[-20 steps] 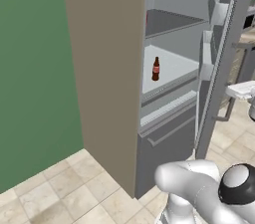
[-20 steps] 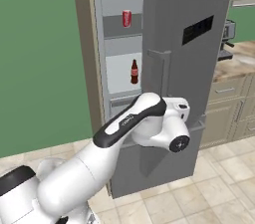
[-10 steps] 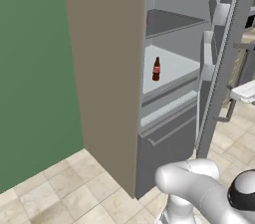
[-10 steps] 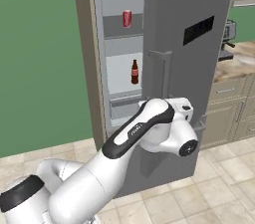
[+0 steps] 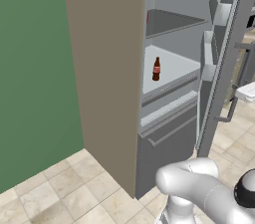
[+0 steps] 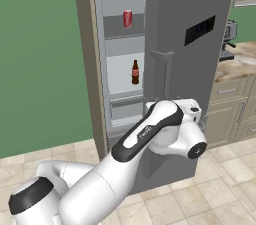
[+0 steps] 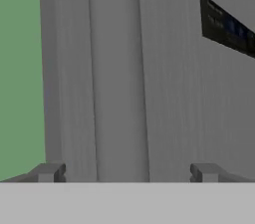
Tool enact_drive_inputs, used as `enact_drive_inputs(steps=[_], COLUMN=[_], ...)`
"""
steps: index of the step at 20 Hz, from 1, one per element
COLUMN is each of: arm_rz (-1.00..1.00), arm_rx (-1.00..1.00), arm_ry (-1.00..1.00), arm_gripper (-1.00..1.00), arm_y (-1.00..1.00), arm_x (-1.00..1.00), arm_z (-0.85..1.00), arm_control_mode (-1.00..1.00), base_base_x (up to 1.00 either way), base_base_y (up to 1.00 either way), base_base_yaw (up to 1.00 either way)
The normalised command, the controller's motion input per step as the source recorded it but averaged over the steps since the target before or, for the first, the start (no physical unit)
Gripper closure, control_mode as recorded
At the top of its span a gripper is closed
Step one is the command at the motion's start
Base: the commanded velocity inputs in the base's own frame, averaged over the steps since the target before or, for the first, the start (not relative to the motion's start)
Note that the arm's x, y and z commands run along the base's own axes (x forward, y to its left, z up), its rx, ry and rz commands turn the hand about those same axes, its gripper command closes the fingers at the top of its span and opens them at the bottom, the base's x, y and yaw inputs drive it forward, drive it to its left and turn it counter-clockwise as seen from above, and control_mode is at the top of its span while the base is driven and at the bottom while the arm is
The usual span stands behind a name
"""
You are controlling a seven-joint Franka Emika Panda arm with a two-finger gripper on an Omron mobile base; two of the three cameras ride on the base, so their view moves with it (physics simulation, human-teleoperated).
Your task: Open the fridge, grab two sodas, and place both sodas inside the bowl with ice on the dining counter.
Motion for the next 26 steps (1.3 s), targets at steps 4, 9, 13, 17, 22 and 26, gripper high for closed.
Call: enact_drive_inputs(steps=[4,9,13,17,22,26], arm_rz=[0.00,0.00,-0.01,-0.01,-0.01,-0.06], arm_rx=[0.00,0.00,-0.06,-0.10,-0.11,-0.17], arm_ry=[0.10,-0.01,-0.11,-0.17,-0.17,-0.16], arm_gripper=[-1.00,-1.00,-1.00,-1.00,-1.00,-1.00], arm_y=[-0.19,-0.23,0.18,0.50,0.57,0.90], arm_x=[0.19,-0.19,-0.51,-0.45,-0.34,-0.12], arm_z=[-0.07,0.00,0.04,0.14,0.32,0.39], arm_control_mode=[-1.00,-1.00,-1.00,-1.00,-1.00,-1.00], base_base_x=[0.00,0.00,0.00,0.00,0.00,0.00], base_base_y=[0.00,0.00,0.00,0.00,0.00,0.00], base_base_yaw=[0.00,0.00,0.00,0.00,0.00,0.00])
